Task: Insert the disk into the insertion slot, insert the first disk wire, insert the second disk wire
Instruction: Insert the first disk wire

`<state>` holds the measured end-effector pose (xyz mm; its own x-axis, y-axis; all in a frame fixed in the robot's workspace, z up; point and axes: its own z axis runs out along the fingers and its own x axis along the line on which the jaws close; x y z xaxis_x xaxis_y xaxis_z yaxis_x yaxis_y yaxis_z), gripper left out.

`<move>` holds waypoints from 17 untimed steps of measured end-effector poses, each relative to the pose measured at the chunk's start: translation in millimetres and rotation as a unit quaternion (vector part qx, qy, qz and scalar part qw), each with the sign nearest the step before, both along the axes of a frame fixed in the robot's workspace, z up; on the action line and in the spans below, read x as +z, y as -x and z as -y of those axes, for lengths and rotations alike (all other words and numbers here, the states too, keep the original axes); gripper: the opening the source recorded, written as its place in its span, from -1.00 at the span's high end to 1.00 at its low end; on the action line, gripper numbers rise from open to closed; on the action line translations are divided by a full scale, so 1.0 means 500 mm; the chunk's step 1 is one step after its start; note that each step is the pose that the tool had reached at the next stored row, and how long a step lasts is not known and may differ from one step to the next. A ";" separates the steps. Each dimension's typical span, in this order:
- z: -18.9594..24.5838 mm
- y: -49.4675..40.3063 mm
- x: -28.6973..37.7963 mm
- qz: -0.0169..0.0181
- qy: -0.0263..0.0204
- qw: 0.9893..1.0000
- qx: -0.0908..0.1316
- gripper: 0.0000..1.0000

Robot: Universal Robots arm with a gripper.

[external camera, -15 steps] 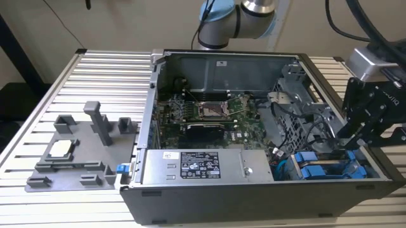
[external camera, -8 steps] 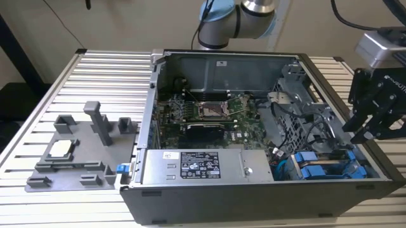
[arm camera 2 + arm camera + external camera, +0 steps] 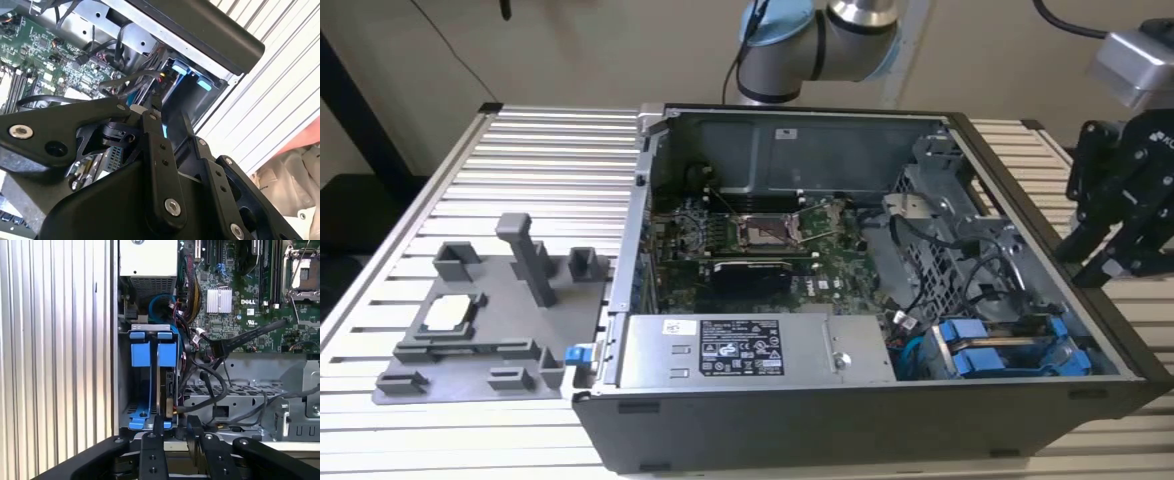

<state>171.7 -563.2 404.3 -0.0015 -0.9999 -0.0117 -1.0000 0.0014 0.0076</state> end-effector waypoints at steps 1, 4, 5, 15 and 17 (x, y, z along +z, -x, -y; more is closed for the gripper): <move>-0.0022 0.000 0.000 0.000 0.001 1.000 0.000 0.34; -0.0124 0.000 0.000 0.000 0.006 1.000 0.000 0.34; -0.0166 0.000 0.000 0.000 0.007 1.000 0.000 0.34; -0.0619 0.001 0.000 0.000 0.014 1.000 0.000 0.34; -0.0705 0.001 0.000 0.000 0.016 1.000 0.000 0.34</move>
<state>171.4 -528.0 404.3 -0.0015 -0.9998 0.0194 -1.0000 0.0017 0.0077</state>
